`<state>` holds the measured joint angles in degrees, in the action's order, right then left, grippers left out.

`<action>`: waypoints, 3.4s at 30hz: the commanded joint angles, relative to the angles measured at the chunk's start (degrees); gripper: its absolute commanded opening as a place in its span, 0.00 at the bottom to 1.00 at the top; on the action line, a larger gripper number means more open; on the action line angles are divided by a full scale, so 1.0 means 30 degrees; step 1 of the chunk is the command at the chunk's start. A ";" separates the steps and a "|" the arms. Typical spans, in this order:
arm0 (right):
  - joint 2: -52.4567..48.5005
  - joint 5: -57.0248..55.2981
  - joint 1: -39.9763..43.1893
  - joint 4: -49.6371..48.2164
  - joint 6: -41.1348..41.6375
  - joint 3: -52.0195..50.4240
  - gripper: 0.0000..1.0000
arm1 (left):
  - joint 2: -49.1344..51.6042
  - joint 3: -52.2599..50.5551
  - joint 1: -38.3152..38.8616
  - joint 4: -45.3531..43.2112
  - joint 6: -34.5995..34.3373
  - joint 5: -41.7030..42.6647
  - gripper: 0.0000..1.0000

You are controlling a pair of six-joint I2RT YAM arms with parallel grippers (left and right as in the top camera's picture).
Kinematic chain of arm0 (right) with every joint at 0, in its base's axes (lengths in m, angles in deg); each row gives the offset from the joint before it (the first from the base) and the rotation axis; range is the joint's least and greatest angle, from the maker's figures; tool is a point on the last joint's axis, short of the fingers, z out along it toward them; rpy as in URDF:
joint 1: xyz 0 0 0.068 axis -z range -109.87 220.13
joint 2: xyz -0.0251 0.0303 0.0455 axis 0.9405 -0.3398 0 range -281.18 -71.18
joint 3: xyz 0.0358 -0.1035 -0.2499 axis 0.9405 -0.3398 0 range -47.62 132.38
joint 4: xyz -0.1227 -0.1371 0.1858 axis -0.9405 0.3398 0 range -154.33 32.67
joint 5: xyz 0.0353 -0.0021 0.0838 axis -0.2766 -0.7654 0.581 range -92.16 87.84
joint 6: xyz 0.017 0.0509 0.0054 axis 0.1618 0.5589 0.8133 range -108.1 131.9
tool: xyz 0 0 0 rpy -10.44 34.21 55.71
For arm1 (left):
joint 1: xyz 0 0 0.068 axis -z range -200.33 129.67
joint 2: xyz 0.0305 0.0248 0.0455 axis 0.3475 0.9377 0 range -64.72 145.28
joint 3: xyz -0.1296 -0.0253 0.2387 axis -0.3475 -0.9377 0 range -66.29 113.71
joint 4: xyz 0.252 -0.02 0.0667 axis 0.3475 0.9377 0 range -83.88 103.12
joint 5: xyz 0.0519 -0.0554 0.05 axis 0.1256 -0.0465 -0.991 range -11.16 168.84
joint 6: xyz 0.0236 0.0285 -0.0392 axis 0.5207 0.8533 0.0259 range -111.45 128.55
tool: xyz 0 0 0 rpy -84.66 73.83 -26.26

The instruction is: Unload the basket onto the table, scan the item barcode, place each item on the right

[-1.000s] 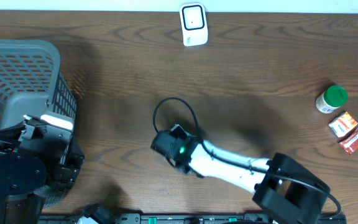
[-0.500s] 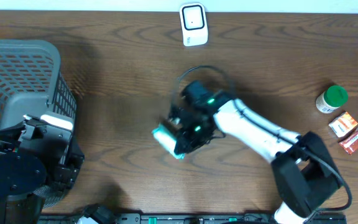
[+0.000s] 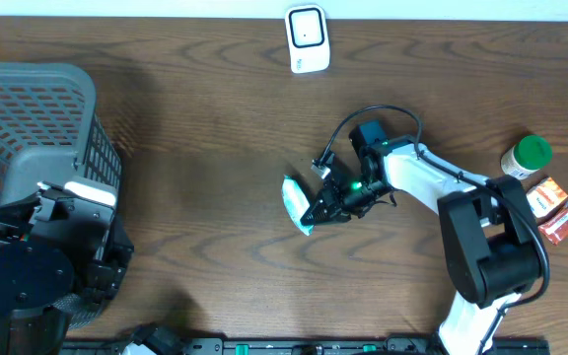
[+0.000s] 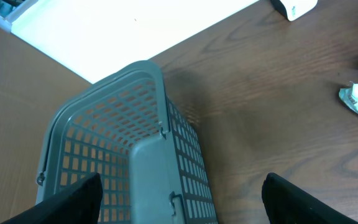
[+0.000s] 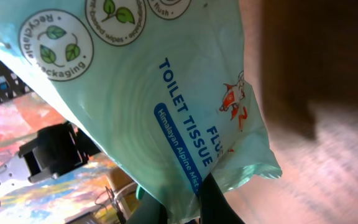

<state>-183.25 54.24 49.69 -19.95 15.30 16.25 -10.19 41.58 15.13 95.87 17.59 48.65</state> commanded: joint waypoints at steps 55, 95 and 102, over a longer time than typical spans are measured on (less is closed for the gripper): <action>-0.2681 -0.4342 0.3468 -0.5129 0.7155 -0.1843 0.46 | -0.0117 -0.0015 -0.0007 0.0000 0.0051 -0.0168 0.82; 0.3694 -1.0513 -0.2820 -0.7184 0.7213 -0.1530 0.01 | -0.0117 -0.0015 -0.0007 0.0000 0.0051 -0.0160 0.82; 0.0510 -1.3682 -0.2951 -0.6207 0.8437 -0.1530 0.01 | -0.0117 -0.0015 -0.0007 0.0000 0.0051 -0.0160 0.82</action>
<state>-178.23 22.33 41.38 -41.35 37.77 11.79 -10.19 41.58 15.13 95.87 17.59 48.65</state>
